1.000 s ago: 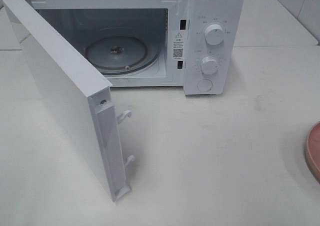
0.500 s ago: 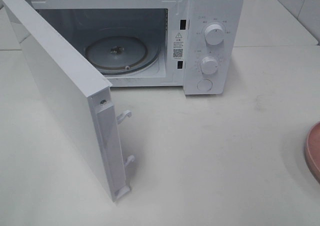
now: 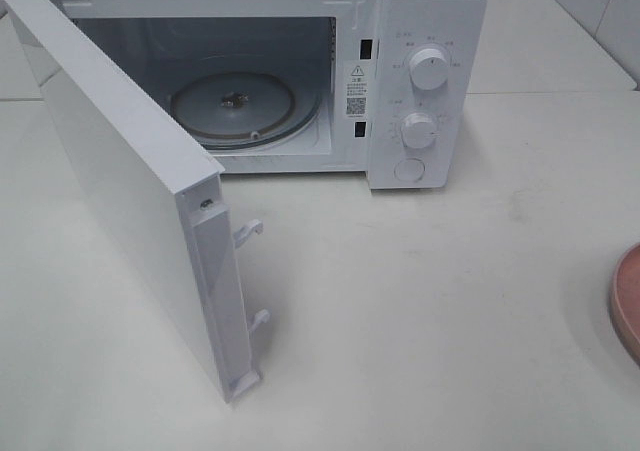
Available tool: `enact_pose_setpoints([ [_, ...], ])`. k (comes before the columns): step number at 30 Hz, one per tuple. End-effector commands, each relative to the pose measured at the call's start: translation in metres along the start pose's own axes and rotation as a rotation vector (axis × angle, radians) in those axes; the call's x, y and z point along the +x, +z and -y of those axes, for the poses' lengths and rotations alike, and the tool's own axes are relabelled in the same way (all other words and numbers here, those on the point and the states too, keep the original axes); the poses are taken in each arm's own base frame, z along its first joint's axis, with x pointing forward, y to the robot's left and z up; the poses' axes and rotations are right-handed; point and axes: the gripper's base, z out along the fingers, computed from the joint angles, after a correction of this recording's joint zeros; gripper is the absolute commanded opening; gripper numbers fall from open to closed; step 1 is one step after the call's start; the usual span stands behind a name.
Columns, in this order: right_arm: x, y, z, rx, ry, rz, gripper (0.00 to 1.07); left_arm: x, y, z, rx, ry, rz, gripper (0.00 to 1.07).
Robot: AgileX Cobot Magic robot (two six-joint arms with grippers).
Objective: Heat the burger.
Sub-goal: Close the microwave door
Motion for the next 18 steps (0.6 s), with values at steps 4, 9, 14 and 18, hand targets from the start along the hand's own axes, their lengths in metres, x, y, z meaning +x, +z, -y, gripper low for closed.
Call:
enact_pose_setpoints([
  [4,0.0022,-0.0024,0.0001,0.003,-0.008,0.033,0.76,0.0014,-0.0022,0.0007,0.000,-0.006,0.025,1.00],
  [9,0.0022,-0.0024,0.0001,0.003,-0.008,0.033,0.76,0.0014,-0.0022,0.0007,0.000,-0.006,0.025,1.00],
  [14,0.0022,-0.0024,0.0001,0.003,-0.008,0.033,0.76,0.0014,-0.0022,0.0007,0.000,-0.006,0.025,1.00],
  [18,0.0022,-0.0024,0.0001,0.003,-0.008,0.033,0.76,0.0014,-0.0022,0.0007,0.000,-0.006,0.025,1.00],
])
